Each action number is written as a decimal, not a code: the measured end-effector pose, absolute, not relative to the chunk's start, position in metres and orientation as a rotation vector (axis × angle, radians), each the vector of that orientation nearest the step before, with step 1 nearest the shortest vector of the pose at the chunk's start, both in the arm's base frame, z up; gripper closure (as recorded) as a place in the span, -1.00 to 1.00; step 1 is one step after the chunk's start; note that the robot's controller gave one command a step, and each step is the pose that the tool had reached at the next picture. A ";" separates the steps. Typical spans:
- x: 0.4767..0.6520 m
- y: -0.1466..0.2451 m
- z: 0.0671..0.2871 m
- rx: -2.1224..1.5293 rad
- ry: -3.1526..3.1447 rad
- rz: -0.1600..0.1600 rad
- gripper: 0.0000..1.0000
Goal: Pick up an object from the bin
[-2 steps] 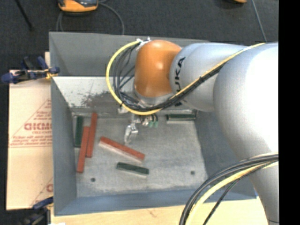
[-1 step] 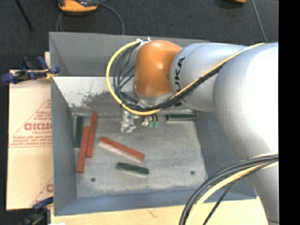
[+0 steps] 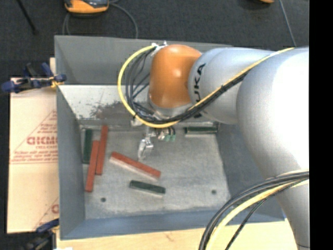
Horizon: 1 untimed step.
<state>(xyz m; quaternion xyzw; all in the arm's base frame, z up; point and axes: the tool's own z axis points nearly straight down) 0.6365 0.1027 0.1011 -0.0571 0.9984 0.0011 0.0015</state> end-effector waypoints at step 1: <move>0.637 0.103 0.101 -0.178 3.134 0.003 1.00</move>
Offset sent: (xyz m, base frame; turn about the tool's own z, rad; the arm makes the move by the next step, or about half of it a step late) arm 0.0000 0.0000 0.0000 0.0000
